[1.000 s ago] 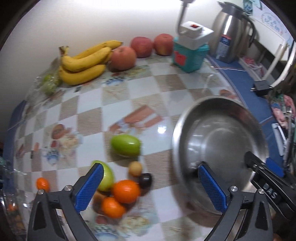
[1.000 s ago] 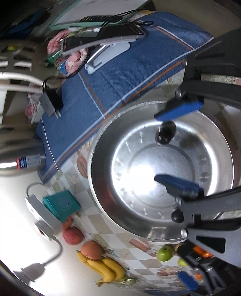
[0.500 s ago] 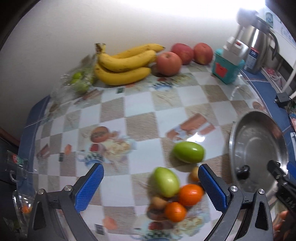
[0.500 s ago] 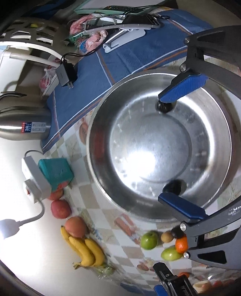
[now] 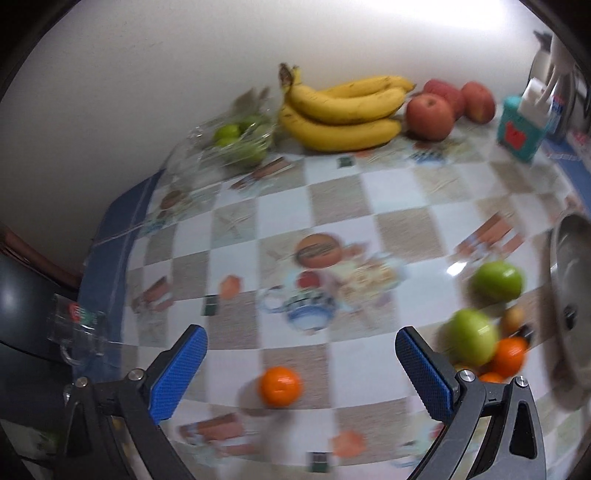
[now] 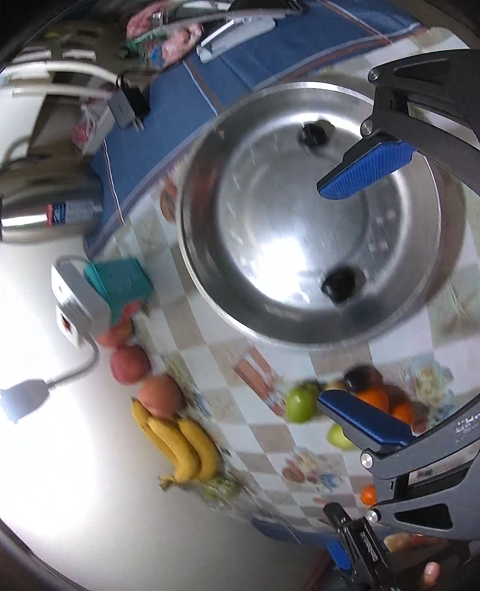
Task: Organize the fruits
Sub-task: 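Move both tools back from the pan to the mandarin oranges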
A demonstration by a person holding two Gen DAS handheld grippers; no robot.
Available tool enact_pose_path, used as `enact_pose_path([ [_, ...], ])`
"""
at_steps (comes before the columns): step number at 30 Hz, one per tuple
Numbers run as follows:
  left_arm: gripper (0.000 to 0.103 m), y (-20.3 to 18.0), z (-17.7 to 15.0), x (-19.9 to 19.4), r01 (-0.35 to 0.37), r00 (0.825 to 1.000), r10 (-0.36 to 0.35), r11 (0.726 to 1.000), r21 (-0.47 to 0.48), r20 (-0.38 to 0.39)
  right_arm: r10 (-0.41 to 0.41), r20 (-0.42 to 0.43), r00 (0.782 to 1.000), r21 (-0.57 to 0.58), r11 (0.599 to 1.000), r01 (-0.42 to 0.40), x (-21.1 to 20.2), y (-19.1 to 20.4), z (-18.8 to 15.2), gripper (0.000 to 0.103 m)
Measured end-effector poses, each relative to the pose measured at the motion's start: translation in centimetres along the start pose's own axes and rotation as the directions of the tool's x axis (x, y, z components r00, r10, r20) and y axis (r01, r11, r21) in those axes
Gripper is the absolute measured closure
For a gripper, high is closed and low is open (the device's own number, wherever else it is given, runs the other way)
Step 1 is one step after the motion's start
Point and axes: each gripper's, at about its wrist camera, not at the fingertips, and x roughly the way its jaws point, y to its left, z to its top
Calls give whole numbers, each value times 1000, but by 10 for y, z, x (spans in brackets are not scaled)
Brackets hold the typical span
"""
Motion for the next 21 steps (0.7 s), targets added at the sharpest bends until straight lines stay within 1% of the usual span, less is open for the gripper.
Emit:
enact_pose_path([
  [3, 0, 23, -9, 11, -33, 999, 33, 999, -1, -39, 27, -13, 1000, -36, 999, -27, 1, 20, -4, 1],
  [7, 0, 54, -19, 21, -29, 996, 23, 997, -65, -83, 57, -36, 998, -95, 994, -60, 1, 47, -11, 1],
  [12, 0, 80, -29, 22, -28, 994, 17, 994, -107, -104, 90, -92, 992, -165, 981, -104, 10, 83, -24, 1],
  [13, 0, 84, -30, 22, -18, 995, 6, 993, -118, -104, 98, -108, 989, -180, 977, -117, 12, 92, -29, 1],
  [17, 0, 94, -33, 24, 85, 990, -103, 980, -180, -95, 90, -137, 987, -236, 964, -120, 19, 114, -42, 1],
  [21, 1, 85, -33, 32, 107, 984, -128, 980, -166, -123, 14, -153, 988, -297, 953, -60, 28, 127, -54, 1],
])
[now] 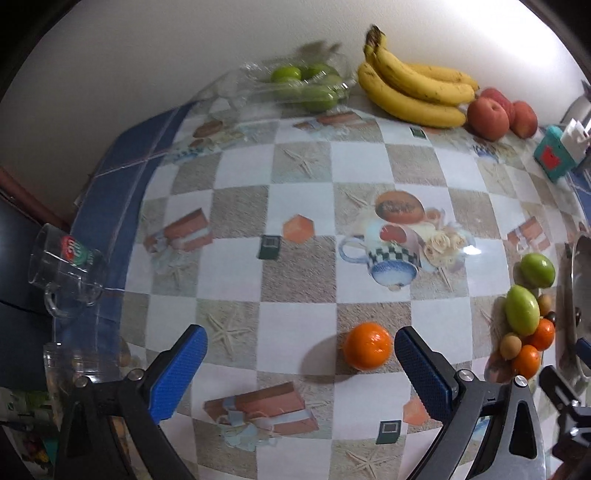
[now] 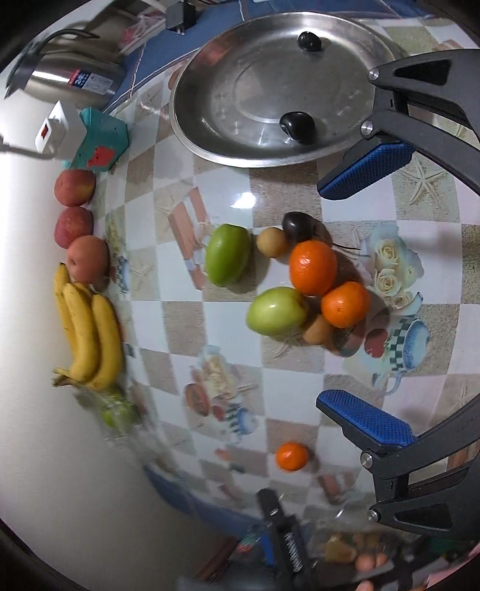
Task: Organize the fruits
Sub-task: 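Move both tools back from the pan to the mandarin oranges, then close the left tool on a mandarin orange while the right tool grasps another orange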
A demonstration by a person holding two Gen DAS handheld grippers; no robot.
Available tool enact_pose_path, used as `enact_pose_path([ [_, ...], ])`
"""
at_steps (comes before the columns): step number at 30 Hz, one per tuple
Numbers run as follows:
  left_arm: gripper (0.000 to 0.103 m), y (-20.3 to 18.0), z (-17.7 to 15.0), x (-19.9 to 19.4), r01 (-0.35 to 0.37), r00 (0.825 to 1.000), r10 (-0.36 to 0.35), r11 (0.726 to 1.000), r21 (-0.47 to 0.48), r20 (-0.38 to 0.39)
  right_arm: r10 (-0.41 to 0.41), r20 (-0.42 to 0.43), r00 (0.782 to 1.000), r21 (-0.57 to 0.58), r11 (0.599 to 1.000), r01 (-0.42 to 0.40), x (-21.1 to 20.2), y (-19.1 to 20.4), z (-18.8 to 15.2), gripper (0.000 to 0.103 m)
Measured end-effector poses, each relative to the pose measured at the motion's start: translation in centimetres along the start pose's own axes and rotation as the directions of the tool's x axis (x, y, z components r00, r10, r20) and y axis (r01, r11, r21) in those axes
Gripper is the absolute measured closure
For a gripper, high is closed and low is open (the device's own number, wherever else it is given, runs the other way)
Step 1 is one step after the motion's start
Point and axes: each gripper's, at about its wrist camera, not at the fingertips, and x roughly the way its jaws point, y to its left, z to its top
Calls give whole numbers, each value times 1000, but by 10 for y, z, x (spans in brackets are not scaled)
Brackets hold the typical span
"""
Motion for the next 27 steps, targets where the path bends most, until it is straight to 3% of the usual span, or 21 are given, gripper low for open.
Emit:
enact_pose_path([
  [4, 4, -13, 0, 14, 57, 997, -57, 998, 0, -50, -19, -33, 999, -13, 1000, 18, 11, 3, -4, 4],
  [9, 17, -31, -1, 33, 119, 987, -119, 993, -6, -112, -15, -78, 997, -1, 1000, 15, 26, 3, -8, 30],
  [12, 25, -42, -3, 43, 130, 981, -128, 991, 8, -143, -21, -98, 995, -11, 1000, 20, 32, 5, -10, 40],
  [14, 29, -47, -4, 48, 124, 980, -120, 992, 18, -156, -27, -101, 995, -15, 1000, 26, 36, 6, -10, 43],
  [17, 47, -52, -5, 53, 119, 980, -115, 993, 14, -164, -37, -97, 995, -21, 999, 36, 36, 7, -10, 43],
  [21, 62, -49, -6, 54, 96, 983, -95, 995, 0, -157, -32, -101, 994, -16, 999, 31, 36, 7, -10, 46],
  [27, 64, -50, -6, 53, 105, 983, -105, 994, -7, -151, -27, -114, 993, -11, 1000, 26, 35, 6, -11, 51],
])
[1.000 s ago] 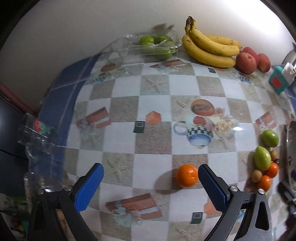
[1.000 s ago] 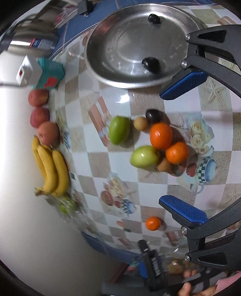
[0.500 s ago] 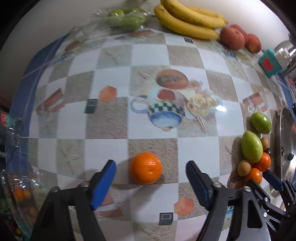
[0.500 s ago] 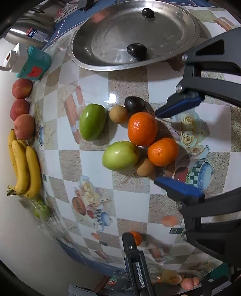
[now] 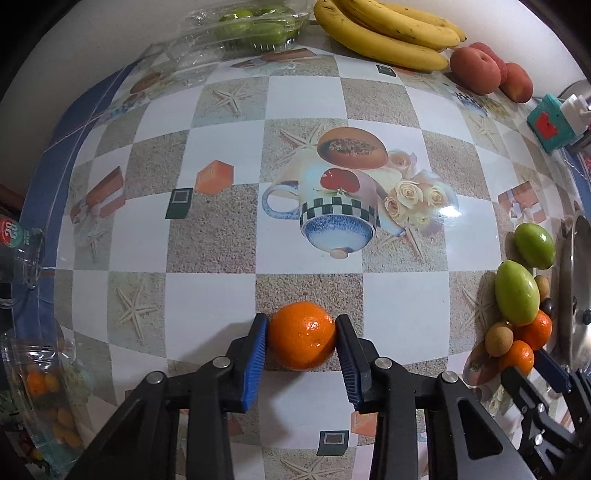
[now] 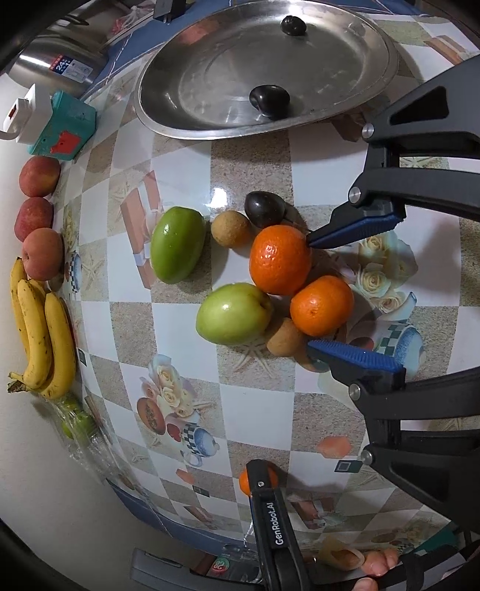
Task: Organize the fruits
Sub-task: 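Close the left tool on a mandarin orange while the right tool grasps another orange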
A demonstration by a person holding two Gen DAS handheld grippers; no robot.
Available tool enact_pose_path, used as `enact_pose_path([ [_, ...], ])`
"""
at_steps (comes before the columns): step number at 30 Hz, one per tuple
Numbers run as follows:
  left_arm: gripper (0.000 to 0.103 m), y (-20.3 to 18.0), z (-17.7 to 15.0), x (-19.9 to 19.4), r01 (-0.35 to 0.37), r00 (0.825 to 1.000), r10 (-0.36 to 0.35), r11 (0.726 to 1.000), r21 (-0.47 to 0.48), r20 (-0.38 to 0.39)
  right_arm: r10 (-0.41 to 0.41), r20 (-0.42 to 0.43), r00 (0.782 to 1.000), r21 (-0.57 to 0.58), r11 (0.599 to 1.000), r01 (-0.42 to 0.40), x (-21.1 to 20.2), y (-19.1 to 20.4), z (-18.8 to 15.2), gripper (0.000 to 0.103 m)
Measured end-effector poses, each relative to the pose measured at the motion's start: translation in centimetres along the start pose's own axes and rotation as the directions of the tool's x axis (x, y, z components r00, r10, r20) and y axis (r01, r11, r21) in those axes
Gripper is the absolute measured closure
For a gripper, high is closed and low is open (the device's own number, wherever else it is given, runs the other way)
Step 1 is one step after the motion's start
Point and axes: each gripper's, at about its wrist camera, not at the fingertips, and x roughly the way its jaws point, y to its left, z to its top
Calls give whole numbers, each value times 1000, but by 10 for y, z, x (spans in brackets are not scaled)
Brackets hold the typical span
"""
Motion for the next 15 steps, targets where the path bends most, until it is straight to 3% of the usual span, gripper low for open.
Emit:
enact_pose_path([
  [3, 64, 2, 0, -1, 26, 1000, -26, 1000, -1, 4, 16, -13, 1000, -2, 1000, -16, 1, 3, -2, 53],
  [9, 64, 1, 3, -6, 21, 1000, -21, 1000, 5, 20, 18, -11, 1000, -4, 1000, -18, 1, 5, -2, 63],
  [15, 64, 8, 6, -15, 21, 999, -21, 1000, -7, 36, 39, -10, 999, 6, 999, -39, 1, 5, -1, 66],
])
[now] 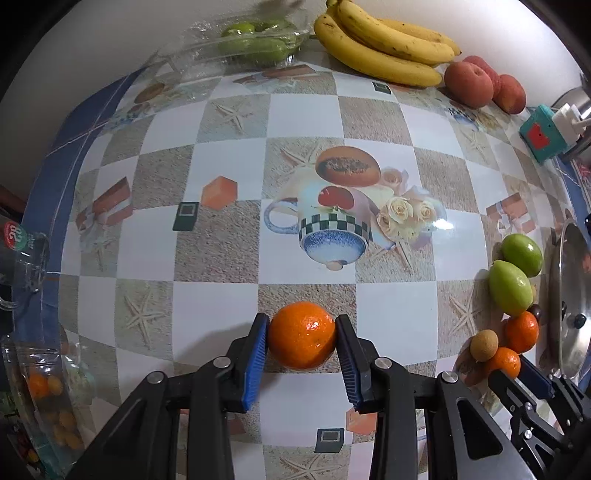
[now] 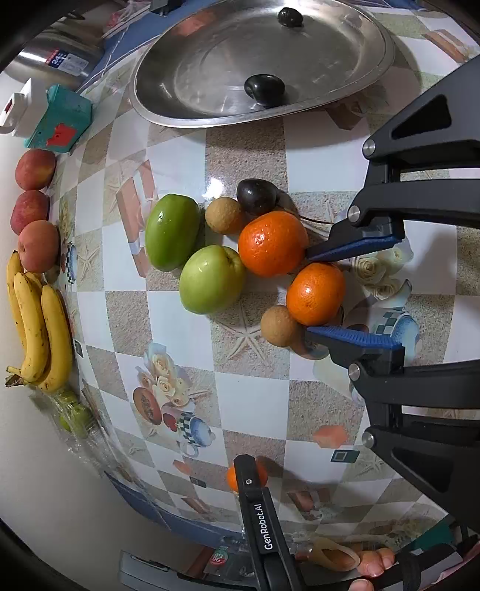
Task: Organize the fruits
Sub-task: 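Close the left tool on a mandarin orange while the right tool grasps another orange, then carry the orange in the left tool over the steel pan while the right tool carries its orange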
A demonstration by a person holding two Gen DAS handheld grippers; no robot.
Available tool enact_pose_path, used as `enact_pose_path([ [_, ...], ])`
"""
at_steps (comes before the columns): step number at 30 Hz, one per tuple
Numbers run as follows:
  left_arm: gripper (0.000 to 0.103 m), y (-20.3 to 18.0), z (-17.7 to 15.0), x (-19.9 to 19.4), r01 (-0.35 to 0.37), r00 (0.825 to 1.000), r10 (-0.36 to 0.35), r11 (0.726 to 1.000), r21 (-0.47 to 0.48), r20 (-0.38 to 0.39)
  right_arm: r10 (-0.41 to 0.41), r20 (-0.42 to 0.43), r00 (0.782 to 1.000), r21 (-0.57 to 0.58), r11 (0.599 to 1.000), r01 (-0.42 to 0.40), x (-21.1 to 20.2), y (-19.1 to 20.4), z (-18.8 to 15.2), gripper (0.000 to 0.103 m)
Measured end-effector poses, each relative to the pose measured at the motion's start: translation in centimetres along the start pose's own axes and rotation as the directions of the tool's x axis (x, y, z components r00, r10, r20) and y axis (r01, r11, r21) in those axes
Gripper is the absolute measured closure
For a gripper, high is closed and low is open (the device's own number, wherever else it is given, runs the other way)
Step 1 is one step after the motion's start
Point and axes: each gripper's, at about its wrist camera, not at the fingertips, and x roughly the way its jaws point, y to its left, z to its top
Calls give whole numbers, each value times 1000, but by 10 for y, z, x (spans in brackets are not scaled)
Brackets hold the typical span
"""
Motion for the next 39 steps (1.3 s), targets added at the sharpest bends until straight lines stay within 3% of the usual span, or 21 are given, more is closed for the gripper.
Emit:
enact_pose_path([
  [13, 64, 5, 2, -37, -12, 998, 13, 1000, -5, 54, 101, 59, 993, 50, 993, -104, -35, -8, 0, 67],
  [21, 64, -15, 0, -39, -17, 997, 15, 1000, 17, 77, 71, 113, 991, 137, 987, -87, -56, -44, 6, 66],
  [25, 64, -27, 1, -40, -20, 997, 17, 999, 39, 81, 13, 135, 991, 202, 979, -40, -64, -74, 7, 66],
  [33, 64, -66, 1, -48, -12, 996, 1, 993, 117, 95, -52, 162, 985, 367, 930, -11, -79, -141, 3, 67],
  [39, 64, -115, -3, -52, 40, 994, -61, 975, 219, 93, -86, 172, 981, 446, 895, 0, -84, -174, -2, 66],
])
